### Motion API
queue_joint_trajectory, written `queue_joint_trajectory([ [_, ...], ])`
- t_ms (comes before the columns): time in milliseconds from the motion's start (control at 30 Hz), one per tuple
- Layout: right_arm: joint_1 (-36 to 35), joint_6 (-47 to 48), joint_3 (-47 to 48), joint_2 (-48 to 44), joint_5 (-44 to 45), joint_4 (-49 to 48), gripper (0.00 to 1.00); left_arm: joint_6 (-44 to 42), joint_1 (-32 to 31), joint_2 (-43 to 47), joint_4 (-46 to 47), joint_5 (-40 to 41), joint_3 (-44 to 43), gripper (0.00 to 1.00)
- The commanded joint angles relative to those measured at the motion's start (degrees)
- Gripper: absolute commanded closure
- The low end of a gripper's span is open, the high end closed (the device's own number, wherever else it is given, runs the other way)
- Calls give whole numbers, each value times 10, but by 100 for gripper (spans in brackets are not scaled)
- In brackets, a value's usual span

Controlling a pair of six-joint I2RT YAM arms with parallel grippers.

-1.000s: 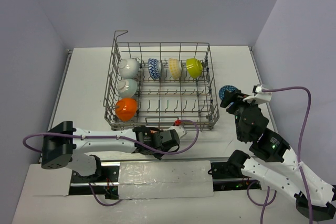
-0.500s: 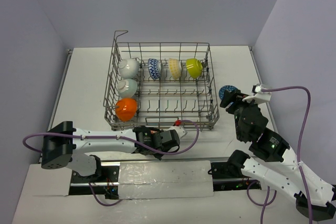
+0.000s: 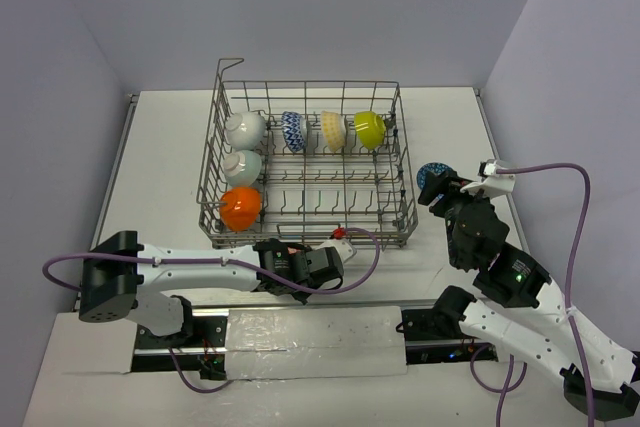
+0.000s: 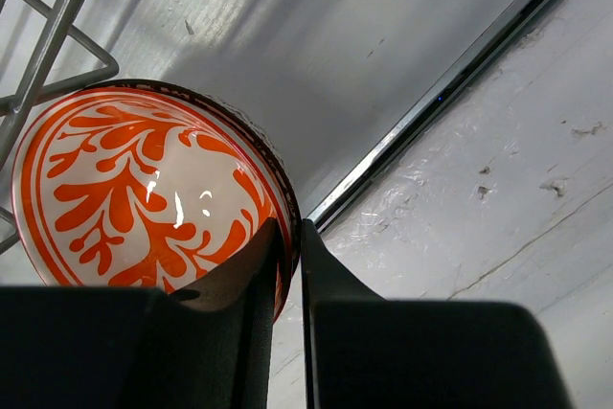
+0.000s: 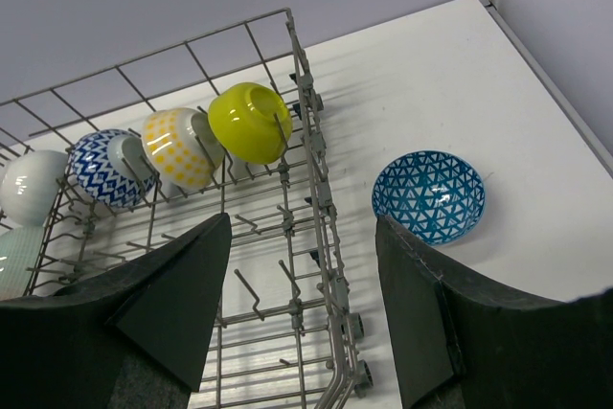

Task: Load the bowls into the dish rack
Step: Pick up the bowl from the bowl.

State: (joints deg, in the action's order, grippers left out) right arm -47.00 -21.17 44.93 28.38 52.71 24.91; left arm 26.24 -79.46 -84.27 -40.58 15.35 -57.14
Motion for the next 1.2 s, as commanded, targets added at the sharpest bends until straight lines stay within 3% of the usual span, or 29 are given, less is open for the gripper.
queue_joint_trajectory([
  [0, 2, -5, 1, 1, 16, -7, 30, 7, -5, -2, -3, 8, -24, 96],
  [433, 2, -3, 2, 3, 16, -7, 30, 3, -14, -30, -6, -2, -30, 100],
  [667, 3, -3, 2, 2, 16, -7, 30, 4, -15, -34, -10, 1, -36, 88],
  [1167, 2, -3, 2, 6, 13, -7, 30, 10, -20, -31, -23, 9, -50, 84],
])
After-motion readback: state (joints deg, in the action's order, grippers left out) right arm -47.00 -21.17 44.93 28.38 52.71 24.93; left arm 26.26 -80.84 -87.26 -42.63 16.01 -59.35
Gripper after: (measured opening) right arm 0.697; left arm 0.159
